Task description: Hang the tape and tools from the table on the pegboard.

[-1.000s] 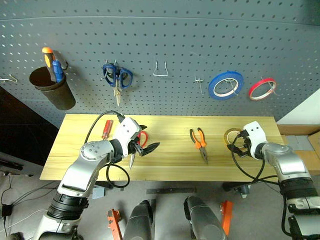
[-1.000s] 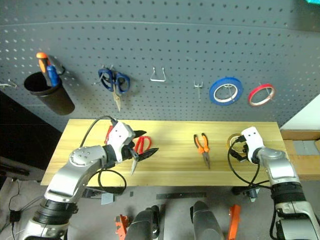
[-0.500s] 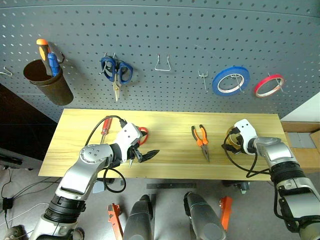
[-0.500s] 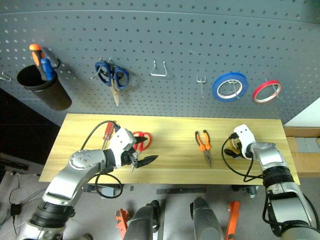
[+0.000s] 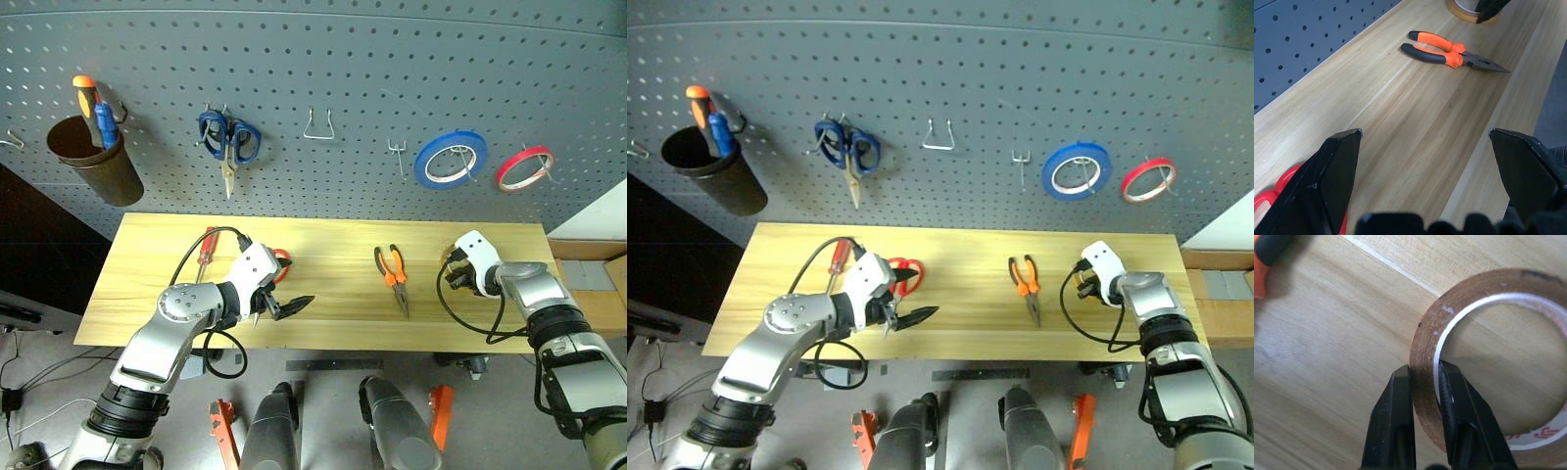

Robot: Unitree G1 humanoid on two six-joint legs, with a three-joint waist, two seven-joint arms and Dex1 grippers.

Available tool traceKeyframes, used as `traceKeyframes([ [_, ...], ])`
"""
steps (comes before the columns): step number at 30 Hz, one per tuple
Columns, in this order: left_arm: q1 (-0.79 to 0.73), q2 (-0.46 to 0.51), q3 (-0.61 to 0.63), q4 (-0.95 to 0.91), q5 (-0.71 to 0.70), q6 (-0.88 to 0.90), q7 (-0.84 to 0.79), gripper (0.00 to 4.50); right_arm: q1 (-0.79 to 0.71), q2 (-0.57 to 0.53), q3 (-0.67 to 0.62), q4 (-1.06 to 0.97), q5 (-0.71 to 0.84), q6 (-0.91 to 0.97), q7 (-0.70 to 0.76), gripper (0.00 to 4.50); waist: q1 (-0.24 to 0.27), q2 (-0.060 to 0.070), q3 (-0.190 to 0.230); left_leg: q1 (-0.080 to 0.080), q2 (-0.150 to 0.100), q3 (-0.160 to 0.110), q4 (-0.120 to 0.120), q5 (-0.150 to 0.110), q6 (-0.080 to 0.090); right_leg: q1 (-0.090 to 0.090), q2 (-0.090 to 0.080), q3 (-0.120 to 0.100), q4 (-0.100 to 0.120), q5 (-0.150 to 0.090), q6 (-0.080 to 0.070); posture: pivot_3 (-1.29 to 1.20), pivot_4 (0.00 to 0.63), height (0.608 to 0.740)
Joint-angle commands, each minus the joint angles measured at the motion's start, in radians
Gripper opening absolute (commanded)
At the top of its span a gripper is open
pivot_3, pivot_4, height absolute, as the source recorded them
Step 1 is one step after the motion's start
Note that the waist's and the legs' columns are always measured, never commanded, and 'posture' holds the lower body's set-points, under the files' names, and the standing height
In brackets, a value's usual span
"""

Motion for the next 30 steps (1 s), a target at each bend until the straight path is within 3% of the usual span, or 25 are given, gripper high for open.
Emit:
traceKeyframes([
  [1,0.013,-0.02,0.034,-0.069,-0.062,-0.032,-0.024,4.5,0.06,-0.002,0.006,-0.033,-0.025,-0.006,-0.026,0.11,0.0,0.0,0.0,0.0,0.0,0.0,0.0,0.0,0.0,0.0,0.0,0.0,0.0,0.0,0.0,-0.11,0.321,0.74],
  [5,0.038,-0.025,0.075,-0.12,-0.158,-0.021,-0.069,4.5,0.16,-0.033,-0.019,-0.266,-0.016,0.022,-0.037,0.11,0.002,0.0,0.0,-0.001,0.001,-0.001,0.0,0.0,0.0,0.0,0.0,0.0,0.0,0.0,0.0,-0.12,0.322,0.74],
  [15,0.043,-0.031,0.115,-0.054,-0.148,-0.12,-0.074,4.5,0.499,-0.117,-0.167,-1.16,0.002,0.292,-0.098,0.11,0.004,0.002,0.001,-0.002,0.001,0.0,-0.001,0.0,0.0,-0.002,0.0,0.0,0.0,0.0,0.0,-0.16,0.318,0.74],
  [19,0.027,-0.053,0.16,0.0,-0.157,-0.207,-0.074,4.5,0.615,-0.068,-0.154,-1.445,-0.038,0.357,-0.185,0.11,0.003,0.001,0.001,-0.002,0.001,-0.001,-0.002,0.0,0.0,-0.003,0.001,-0.001,-0.001,0.0,0.001,-0.17,0.319,0.74],
  [21,0.009,-0.057,0.187,0.021,-0.184,-0.22,-0.084,4.5,0.657,-0.034,-0.076,-1.562,-0.121,0.317,-0.272,0.11,0.002,0.001,0.001,-0.002,0.001,0.0,-0.002,0.0,0.0,-0.003,0.001,0.0,-0.001,0.0,0.001,-0.18,0.32,0.74],
  [24,-0.004,-0.06,0.208,0.037,-0.204,-0.244,-0.1,4.5,0.637,0.019,0.033,-1.638,-0.227,0.243,-0.37,0.11,-0.003,0.001,0.001,-0.002,0.001,0.0,-0.002,0.0,-0.001,-0.003,0.0,0.0,-0.001,-0.001,0.002,-0.18,0.32,0.74],
  [30,-0.012,-0.049,0.19,0.01,-0.224,-0.192,-0.12,4.5,0.449,0.037,0.084,-1.488,-0.253,0.126,-0.351,0.11,-0.005,0.001,0.001,-0.002,0.001,0.0,-0.001,0.001,-0.002,-0.004,0.0,0.0,-0.001,-0.001,0.001,-0.16,0.313,0.74],
])
